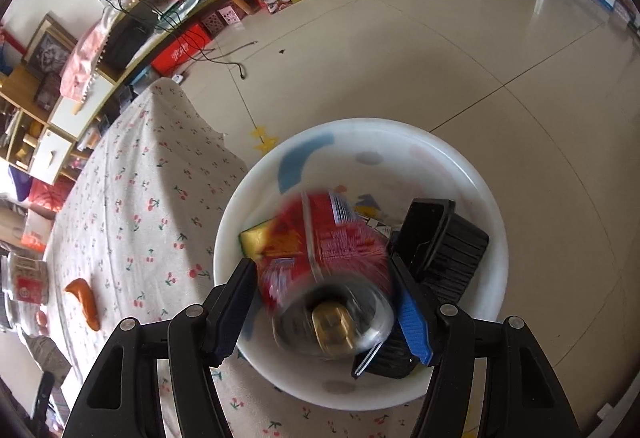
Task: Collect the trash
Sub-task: 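Carry the can to the bucket and open the right gripper while the left lifts the bag, then carry the snack bag over the bucket and open the left gripper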
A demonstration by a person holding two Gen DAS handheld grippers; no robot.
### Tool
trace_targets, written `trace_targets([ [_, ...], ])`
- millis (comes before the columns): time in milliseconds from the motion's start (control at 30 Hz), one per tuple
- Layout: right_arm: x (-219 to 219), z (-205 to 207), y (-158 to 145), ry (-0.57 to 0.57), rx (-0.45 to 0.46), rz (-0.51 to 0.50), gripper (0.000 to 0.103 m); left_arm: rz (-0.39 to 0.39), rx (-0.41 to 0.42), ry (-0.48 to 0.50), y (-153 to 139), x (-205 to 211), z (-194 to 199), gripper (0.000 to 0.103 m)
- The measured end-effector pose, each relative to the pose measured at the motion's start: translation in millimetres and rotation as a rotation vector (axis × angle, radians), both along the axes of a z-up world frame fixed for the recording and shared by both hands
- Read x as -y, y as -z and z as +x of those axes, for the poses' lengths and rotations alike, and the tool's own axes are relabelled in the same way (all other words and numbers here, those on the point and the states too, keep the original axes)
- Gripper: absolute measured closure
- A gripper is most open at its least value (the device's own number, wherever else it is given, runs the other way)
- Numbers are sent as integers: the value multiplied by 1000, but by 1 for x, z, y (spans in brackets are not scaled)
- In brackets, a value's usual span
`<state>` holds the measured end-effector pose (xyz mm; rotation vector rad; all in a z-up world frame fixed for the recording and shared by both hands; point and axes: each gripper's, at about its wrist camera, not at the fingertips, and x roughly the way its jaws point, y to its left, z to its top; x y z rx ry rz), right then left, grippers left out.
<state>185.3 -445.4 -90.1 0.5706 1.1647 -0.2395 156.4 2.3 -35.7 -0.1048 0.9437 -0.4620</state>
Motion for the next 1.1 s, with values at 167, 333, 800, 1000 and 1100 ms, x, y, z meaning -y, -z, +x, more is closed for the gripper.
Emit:
trace_targets([
  [167,6,-15,-15,-2,43,8,34,7,20,47,-8,23,-4,86],
  [333,11,-41,-40,-15,114,18,33,-9,28,101,-14,63,-5,86],
  [800,51,-111,-58,17,161,-58,31,36,0,303,6,217,10,86],
  [1000,65,-124,-55,30,151,-55,30,109,21,335,17,265,17,85],
  [1100,71,-127,-53,38,145,-59,30,151,46,329,22,279,21,85],
])
